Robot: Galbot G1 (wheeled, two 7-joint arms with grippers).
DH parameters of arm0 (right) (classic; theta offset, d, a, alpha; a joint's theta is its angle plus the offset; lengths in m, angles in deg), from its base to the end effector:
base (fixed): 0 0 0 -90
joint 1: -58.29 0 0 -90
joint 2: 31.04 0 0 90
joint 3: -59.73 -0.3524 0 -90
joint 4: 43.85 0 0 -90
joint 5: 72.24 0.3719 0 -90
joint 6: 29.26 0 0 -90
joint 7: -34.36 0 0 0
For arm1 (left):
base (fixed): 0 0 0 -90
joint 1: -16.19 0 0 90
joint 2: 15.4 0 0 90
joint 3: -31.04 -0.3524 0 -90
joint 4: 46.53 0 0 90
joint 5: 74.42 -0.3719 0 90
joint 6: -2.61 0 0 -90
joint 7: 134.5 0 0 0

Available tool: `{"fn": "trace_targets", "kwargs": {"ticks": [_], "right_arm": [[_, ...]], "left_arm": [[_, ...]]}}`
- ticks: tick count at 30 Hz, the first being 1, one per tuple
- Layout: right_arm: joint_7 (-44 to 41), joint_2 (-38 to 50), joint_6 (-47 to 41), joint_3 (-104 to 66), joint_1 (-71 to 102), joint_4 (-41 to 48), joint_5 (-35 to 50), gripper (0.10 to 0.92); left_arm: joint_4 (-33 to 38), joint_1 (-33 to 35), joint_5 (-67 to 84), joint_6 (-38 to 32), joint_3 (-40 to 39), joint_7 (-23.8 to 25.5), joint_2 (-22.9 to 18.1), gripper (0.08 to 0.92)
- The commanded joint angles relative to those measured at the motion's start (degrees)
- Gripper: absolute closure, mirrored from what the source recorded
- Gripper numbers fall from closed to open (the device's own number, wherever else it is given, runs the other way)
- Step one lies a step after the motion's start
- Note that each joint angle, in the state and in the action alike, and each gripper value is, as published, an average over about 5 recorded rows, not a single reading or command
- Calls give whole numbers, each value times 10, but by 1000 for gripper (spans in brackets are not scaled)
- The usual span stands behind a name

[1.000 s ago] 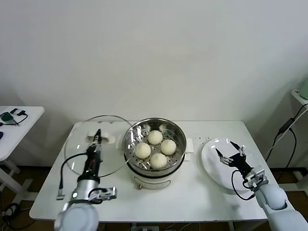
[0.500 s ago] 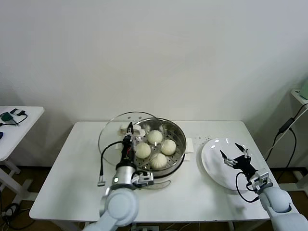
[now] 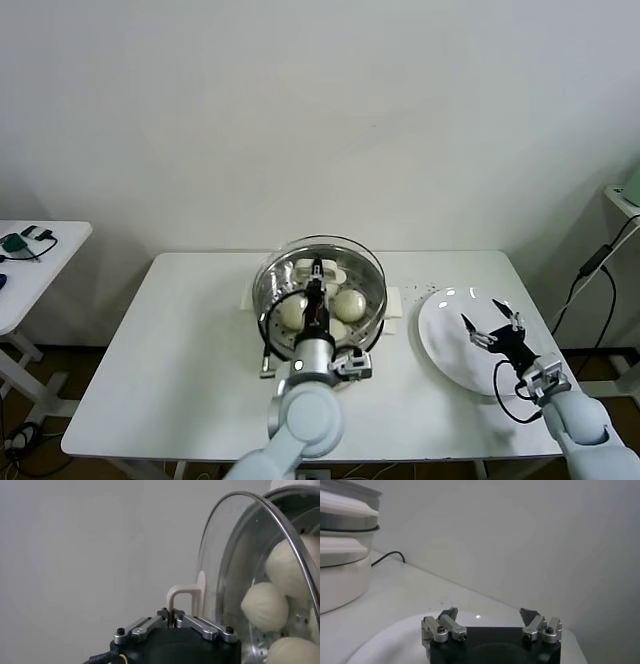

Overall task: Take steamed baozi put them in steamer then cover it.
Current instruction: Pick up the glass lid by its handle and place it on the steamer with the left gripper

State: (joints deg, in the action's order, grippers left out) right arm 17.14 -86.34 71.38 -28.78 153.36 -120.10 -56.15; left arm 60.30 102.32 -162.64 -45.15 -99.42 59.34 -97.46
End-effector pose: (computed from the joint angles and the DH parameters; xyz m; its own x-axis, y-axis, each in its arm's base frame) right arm 0.3272 -0.2432 -0.3982 -0.9498 -0.2264 0.2158 -0.2820 0.9185 -0.2773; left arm 0.2887 -0.1950 -0.2554 -0.9996 -0.0011 -0.0272 -0.0272 0.0798 0.9964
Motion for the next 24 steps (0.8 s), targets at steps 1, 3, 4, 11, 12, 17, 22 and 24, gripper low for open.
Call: {"fn": "trace_targets", "kwargs": {"ticks": [1,3,4,11,12,17,22,24], "right_arm": [[-4,-1,3,-6,1,6,-5,203],[-5,-1,3,-6,2,7,-6,203],[-5,-1,3,-6,2,7,-6,203],[-7,-1,4,-8,1,8,-7,203],[-7,-1,4,-8,1,8,-7,203],[-9,-2,5,-8,0,9,-8,203],[-10,-3,6,-8,-1,10,-10,203],[-11,-4,6,-8,-1,10,-10,203]], "left_arm": [[-45,-13,-22,28,-16,16,-40,860],[-47,-13,-24,28,-13,18,-39,860],[-48,-13,-25,28,-12,19,-38,860],[-52,-11,-34,24,-2,25,-30,860],[-52,-10,-35,23,-1,26,-29,860],[-52,-9,-39,22,1,25,-23,860],[-53,-7,-37,23,1,23,-20,860],[-55,-7,-36,23,0,21,-20,860]]}}
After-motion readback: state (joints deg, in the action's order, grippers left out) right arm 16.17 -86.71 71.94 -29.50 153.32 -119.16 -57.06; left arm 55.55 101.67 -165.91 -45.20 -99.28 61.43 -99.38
